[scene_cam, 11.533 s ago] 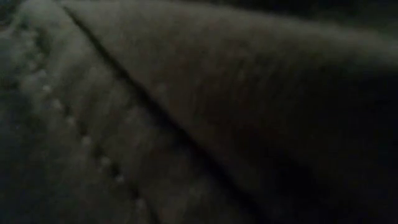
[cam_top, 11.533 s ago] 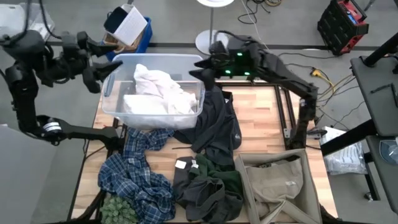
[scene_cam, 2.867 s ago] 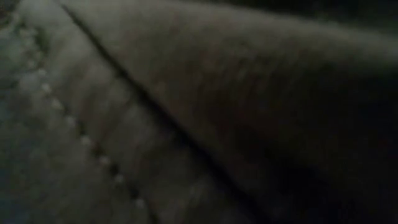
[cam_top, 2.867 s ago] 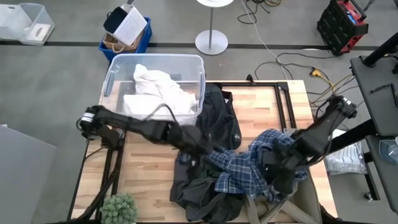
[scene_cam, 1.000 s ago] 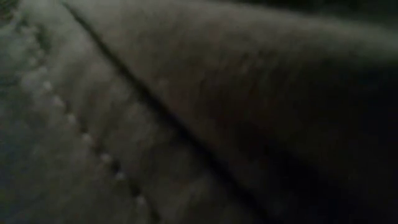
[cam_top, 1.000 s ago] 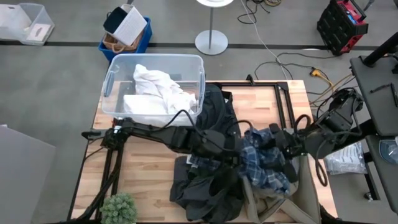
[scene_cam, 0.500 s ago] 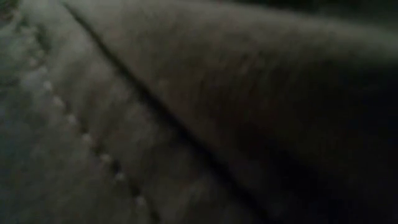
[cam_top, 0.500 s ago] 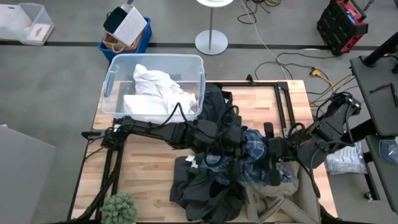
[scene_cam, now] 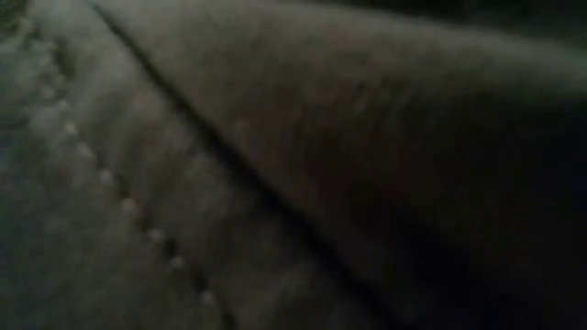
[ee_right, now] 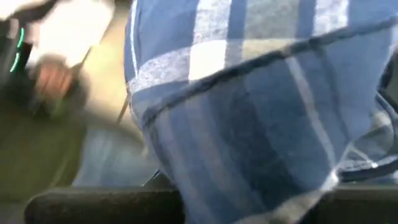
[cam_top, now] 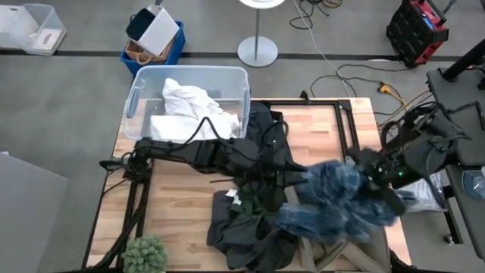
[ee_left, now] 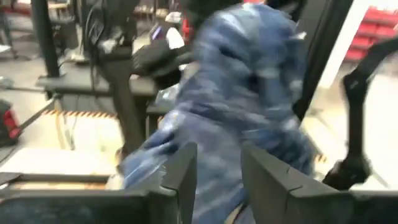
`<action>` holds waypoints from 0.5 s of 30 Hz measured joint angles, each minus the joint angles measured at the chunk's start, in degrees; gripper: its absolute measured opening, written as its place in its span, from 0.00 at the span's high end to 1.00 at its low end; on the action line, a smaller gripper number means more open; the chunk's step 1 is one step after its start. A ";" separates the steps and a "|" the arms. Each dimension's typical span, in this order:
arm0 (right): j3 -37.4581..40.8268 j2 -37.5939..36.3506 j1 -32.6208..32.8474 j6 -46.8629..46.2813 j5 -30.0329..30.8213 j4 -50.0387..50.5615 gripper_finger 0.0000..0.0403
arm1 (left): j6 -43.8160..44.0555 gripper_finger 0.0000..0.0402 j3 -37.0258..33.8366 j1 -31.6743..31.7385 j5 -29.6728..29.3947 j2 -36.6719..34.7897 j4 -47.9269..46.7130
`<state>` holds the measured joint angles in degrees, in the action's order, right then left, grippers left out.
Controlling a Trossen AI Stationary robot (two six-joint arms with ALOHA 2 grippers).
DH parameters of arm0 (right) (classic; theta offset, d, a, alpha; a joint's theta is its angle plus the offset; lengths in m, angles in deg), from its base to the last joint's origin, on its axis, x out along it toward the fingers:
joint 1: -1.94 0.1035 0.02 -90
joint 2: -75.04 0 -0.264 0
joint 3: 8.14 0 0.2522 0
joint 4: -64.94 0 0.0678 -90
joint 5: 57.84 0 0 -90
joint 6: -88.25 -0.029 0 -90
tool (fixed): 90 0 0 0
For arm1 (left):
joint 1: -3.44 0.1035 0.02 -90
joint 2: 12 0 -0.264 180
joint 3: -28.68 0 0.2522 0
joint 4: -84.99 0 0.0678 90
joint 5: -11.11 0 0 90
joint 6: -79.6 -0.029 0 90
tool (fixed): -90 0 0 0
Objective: Sort clothes
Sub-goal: Put the blue checkered shirt into the laundry organizer
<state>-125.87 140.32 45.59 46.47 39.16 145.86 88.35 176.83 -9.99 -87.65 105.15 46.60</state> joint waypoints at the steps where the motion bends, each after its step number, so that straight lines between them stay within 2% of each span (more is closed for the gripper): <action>1: -0.53 0.68 0.34 -1.57 -3.05 2.63 0.90 | -0.43 0.73 0.00 0.03 -0.28 -0.19 -1.12; 4: -0.19 2.82 2.16 -5.87 -4.44 11.87 0.90 | -1.19 0.71 -0.04 0.09 -2.51 -0.70 -3.41; 8: 5.26 5.63 3.26 -6.73 -2.19 21.64 0.90 | -1.22 0.71 -0.04 0.15 -9.49 -0.93 -5.47; 11: 11.69 6.69 3.25 -5.10 1.54 17.44 0.90 | -1.26 0.71 -0.07 0.37 -16.78 -0.82 -5.58; 15: 20.38 5.64 3.21 -0.84 2.17 3.49 0.90 | -1.24 0.71 -0.08 0.47 -26.75 -0.96 -5.21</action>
<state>-105.49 145.97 48.79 45.63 41.33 149.35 87.11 176.74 -9.52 -114.41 104.19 41.38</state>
